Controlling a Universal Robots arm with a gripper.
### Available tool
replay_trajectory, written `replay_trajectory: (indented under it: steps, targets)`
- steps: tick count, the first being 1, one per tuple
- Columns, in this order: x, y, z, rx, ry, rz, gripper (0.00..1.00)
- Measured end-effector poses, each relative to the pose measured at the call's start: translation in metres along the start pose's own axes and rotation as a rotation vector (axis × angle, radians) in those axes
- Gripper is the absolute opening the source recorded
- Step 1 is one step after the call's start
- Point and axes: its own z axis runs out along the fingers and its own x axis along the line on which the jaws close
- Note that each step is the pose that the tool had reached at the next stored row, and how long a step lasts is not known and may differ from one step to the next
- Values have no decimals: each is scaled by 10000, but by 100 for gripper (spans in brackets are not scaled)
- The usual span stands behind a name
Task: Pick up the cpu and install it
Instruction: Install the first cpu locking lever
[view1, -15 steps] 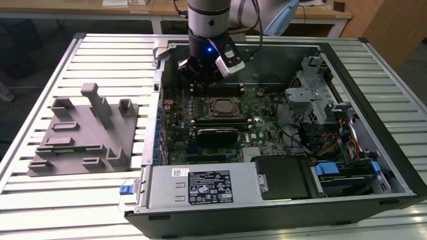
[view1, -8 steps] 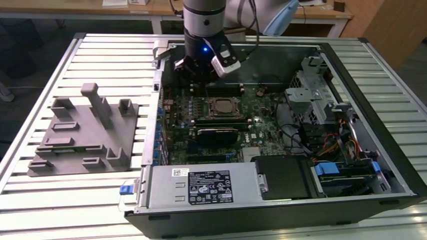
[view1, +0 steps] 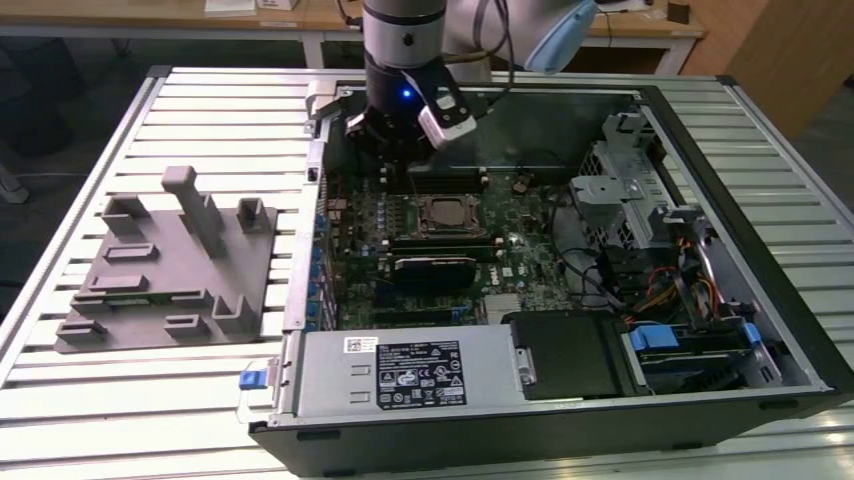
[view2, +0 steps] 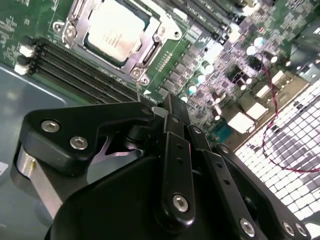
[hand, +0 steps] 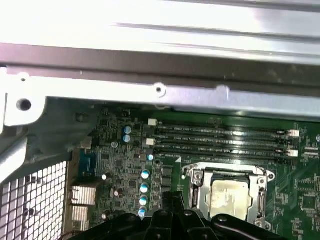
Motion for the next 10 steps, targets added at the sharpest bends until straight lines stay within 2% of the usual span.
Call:
replay_trajectory:
  steps: [10]
  targets:
    - [36,106,-15,1,-18,-4,11]
